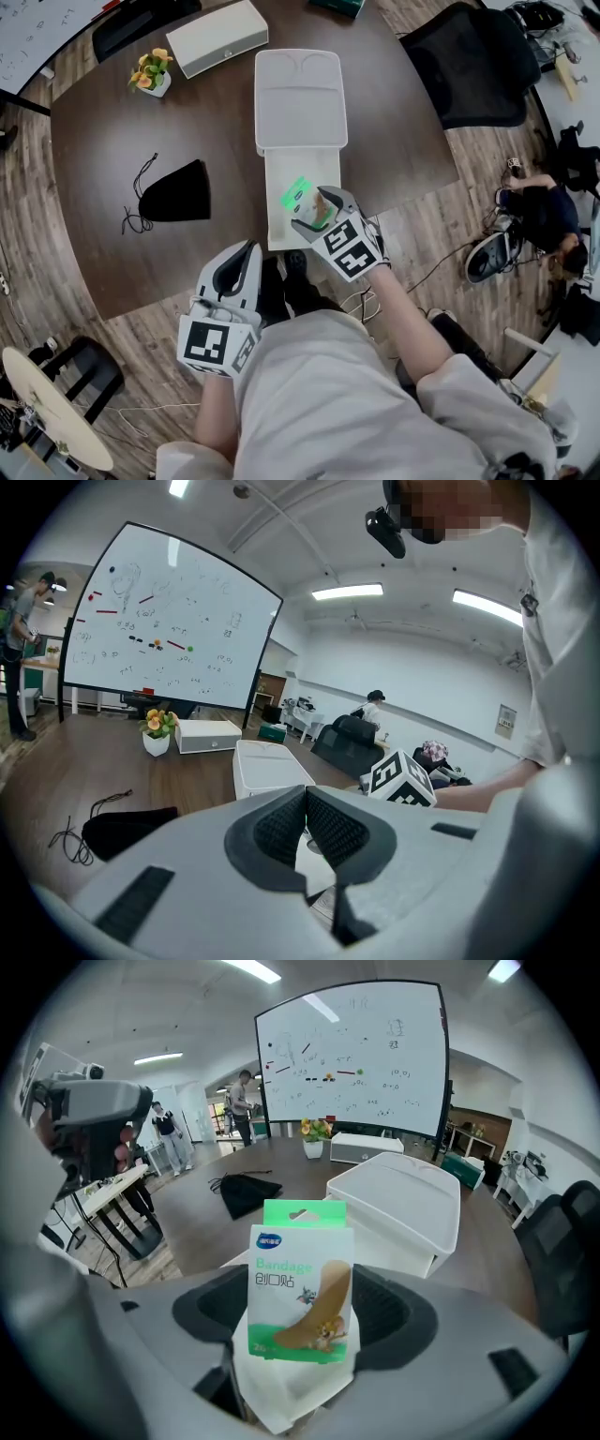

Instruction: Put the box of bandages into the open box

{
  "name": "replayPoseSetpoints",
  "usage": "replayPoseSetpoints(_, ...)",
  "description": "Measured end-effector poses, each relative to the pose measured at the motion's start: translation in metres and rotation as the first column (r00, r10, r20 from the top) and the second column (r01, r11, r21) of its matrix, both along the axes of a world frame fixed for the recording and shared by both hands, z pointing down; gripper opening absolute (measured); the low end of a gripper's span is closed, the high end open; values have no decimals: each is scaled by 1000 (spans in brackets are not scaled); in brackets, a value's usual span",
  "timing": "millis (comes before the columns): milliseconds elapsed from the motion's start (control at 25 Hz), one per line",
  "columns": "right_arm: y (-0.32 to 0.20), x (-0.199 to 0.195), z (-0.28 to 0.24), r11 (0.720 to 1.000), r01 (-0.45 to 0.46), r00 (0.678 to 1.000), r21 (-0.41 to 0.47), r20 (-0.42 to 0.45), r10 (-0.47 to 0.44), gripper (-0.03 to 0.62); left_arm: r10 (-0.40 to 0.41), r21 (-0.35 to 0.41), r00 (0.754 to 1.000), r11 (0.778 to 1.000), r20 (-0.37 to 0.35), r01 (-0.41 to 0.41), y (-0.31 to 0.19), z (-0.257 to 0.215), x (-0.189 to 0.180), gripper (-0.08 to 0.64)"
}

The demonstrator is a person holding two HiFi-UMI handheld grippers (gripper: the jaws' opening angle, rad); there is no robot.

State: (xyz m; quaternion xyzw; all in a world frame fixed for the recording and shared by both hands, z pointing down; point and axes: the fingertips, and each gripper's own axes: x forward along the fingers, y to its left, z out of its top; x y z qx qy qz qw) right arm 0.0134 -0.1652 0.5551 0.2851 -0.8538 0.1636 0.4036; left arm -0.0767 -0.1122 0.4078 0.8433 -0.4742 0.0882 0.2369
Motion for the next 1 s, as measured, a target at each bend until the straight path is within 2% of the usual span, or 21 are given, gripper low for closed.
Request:
replayPoseSetpoints(240, -3, 3, 16, 1000, 10, 995, -9, -102, -11, 350, 1, -19, 1000, 1000, -3, -1, -4, 7, -5, 5)
replayPoseSetpoints(480, -6, 1, 29, 999, -10, 993, -37, -122, 6, 348, -3, -26, 1000, 1000, -5, 3, -9, 10, -6, 5)
replayPoseSetpoints(720, -9, 4, 41, 998, -38, 982, -52, -184, 28, 350, -18, -24, 1000, 1000, -1, 18, -13, 11, -9, 5)
replayPoseSetpoints(1000, -5, 1, 49, 997, 14, 976, -75, -215, -30, 350, -30, -32, 1000, 999, -1, 30, -11, 13, -10, 5)
